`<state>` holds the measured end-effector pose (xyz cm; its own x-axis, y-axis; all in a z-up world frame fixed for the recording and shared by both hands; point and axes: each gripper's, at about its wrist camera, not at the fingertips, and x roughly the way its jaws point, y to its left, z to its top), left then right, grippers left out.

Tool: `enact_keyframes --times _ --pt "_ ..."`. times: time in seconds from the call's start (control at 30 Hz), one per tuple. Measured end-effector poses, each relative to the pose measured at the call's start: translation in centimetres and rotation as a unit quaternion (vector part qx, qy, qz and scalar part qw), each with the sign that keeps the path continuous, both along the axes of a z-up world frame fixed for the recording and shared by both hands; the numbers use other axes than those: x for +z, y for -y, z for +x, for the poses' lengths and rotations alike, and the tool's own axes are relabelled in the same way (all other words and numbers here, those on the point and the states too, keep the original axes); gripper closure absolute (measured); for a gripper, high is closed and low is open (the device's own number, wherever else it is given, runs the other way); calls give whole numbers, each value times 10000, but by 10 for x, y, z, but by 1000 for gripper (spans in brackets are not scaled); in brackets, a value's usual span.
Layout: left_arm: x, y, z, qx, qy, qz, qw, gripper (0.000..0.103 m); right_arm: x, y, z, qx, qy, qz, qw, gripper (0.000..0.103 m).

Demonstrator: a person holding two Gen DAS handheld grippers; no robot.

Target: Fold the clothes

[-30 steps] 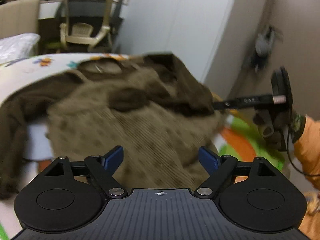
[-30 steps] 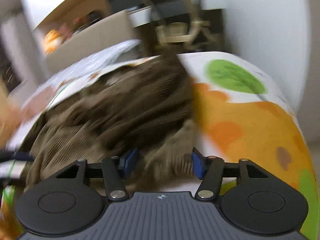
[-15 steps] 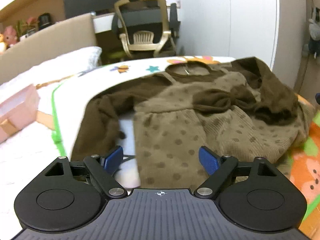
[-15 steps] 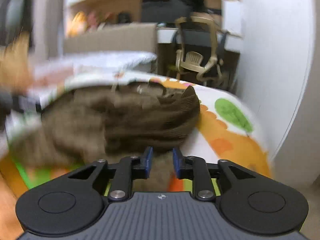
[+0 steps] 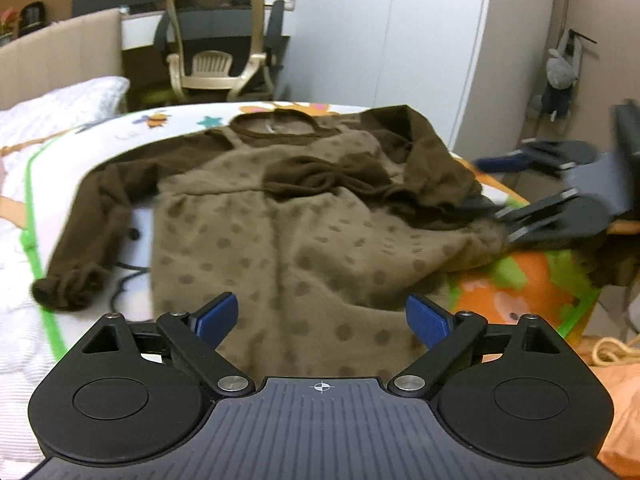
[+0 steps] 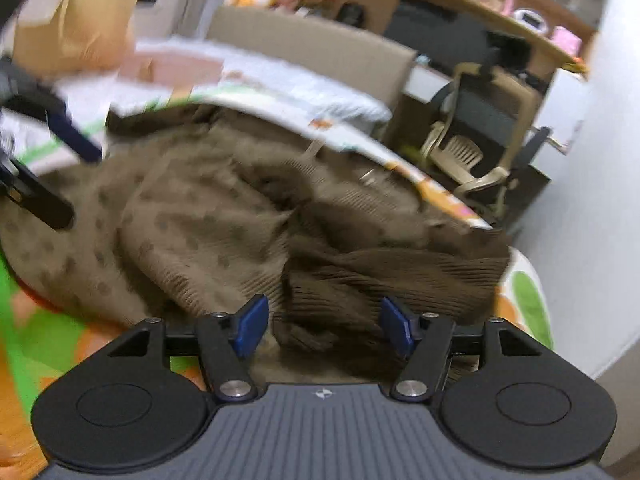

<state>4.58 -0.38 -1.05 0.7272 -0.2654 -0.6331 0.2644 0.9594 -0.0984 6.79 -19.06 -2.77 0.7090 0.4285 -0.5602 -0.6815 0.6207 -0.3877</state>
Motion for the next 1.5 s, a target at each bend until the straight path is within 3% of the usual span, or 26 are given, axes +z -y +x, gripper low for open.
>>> enact_keyframes --times 0.03,0.07,0.1,0.2,0.3,0.4,0.43,0.47,0.57,0.67,0.77,0.83,0.93,1.03,1.07,1.1,1.17,1.3,1.4,1.5 --pt "-1 3 -1 -41 -1 8 10000 8 3 3 3 -105 156 -51 9998 70" --pt "0 6 -2 -79 10 43 10000 8 6 8 7 -230 311 -83 9992 82" --pt "0 7 -4 -114 22 82 9999 8 10 12 11 -355 467 -115 9982 85" --pt "0 6 -10 -120 43 169 9998 7 43 46 33 -1029 861 212 9907 88" --pt "-1 1 -11 -58 14 172 9998 7 86 88 64 -1791 1216 665 9740 88" --pt "-4 -1 -8 -6 -41 134 9999 7 109 126 100 -2477 1332 963 9548 88" --pt "-5 -1 -7 -9 -58 124 9999 7 109 133 106 -2552 1224 1012 9538 88" --pt "-6 1 -6 -45 -71 119 9999 7 107 138 110 -2604 1095 1053 9535 87" --pt "-9 9 -6 -213 -98 186 9996 7 102 155 122 -2757 706 1177 9514 58" --pt "-13 17 -9 -399 -110 335 9986 7 89 151 81 -2203 503 1098 9679 41" --pt "-15 21 -12 -541 -158 439 9974 7 61 139 35 -1402 -526 1089 9827 39" --pt "-15 22 -14 -581 -185 480 9970 7 36 130 7 -973 -1138 957 9841 39" --pt "-12 23 -17 -583 -139 511 9969 7 12 119 -8 -909 -1445 956 9807 39" --pt "-9 25 -19 -630 -85 533 9966 7 1 109 7 -983 -1563 1170 9758 39" --pt "-9 27 -19 -649 -76 546 9964 7 -1 106 14 -986 -1621 1271 9736 43" --pt "-9 28 -20 -668 -68 558 9962 7 0 101 19 -936 -1668 1317 9726 60" --pt "-9 31 -21 -695 -57 575 9959 7 5 85 24 -679 -1850 1418 9701 83" --pt "-13 29 -23 -623 -107 550 9965 7 51 74 21 -289 -1791 2276 9567 91" --pt "-13 29 -22 -595 -129 589 9964 7 98 83 20 -41 -1659 3120 9355 92" --pt "-10 32 -25 -695 -48 659 9954 7 132 96 24 63 -1493 3631 9197 99"
